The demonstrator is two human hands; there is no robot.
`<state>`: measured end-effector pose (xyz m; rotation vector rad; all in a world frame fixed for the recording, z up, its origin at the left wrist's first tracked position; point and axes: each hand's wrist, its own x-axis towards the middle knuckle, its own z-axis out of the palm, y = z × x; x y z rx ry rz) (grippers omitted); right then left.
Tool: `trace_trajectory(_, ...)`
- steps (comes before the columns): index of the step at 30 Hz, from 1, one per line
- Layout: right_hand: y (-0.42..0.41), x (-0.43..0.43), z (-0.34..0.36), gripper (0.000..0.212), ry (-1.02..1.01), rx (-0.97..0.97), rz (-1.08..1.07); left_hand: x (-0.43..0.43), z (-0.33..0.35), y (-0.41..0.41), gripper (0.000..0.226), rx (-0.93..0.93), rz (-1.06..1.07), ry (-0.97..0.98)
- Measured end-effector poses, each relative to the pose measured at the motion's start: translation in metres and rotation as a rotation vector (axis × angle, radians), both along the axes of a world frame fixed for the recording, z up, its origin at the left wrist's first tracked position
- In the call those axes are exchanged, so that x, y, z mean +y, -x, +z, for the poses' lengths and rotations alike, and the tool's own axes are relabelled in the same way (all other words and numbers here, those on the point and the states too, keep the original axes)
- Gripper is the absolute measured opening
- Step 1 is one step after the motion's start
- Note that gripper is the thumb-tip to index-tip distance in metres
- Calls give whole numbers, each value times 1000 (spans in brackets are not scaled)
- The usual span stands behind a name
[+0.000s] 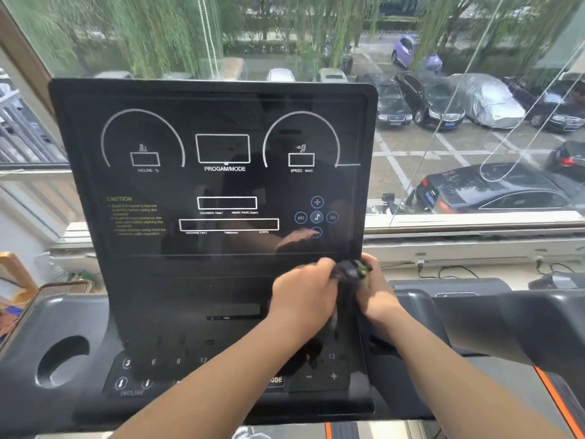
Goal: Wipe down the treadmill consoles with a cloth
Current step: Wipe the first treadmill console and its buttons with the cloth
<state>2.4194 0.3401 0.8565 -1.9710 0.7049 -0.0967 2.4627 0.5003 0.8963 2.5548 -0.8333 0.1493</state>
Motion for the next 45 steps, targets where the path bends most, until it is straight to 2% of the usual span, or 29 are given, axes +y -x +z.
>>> trace_trajectory(2,-2,-1,-3,37,28,34,-14,34,20,-6,15,4,40,165)
trace_trajectory(4,-3,3,-3,41,29,38,-37,67,48,-13,14,-73,137,306)
trace_trajectory(7,-2,5,-4,43,29,28,-37,99,76,-28,15,-210,258,389)
trace_trajectory(9,-4,6,-4,42,26,21,-55,108,73,-35,15,-272,271,299)
trace_trajectory(12,-3,8,-5,41,6,7,-65,105,26,-32,22,-148,240,69)
trace_trajectory(14,-2,7,-5,42,-19,-7,-70,101,-3,-27,30,-89,234,55)
trace_trajectory(17,-2,4,-6,41,-53,5,-66,92,-15,-29,39,-151,222,47)
trace_trajectory(22,-3,8,-8,40,-34,-15,-67,55,-9,-30,20,-184,139,-84)
trace_trajectory(26,-2,6,-12,34,-16,-2,-75,10,-7,-19,31,-196,51,-128)
trace_trajectory(30,-7,-1,-16,32,-12,-25,-15,-20,0,6,28,-152,-43,-185)
trace_trajectory(32,-6,-4,-17,26,-31,-6,-35,-27,-2,25,26,-50,-92,-240)
trace_trajectory(34,-2,-1,-11,16,-6,-2,-16,-22,-8,33,33,73,-120,-341)
trace_trajectory(36,0,4,-9,26,-49,-12,-70,-13,-12,32,34,85,-156,-469)
trace_trajectory(38,1,10,-7,37,-31,-23,-98,-4,-17,33,33,62,-184,-517)
trace_trajectory(40,-1,14,-6,38,-10,-33,-116,2,-22,39,36,25,-198,-509)
trace_trajectory(45,-2,14,-9,36,-42,-33,-124,11,-35,55,64,3,-224,-515)
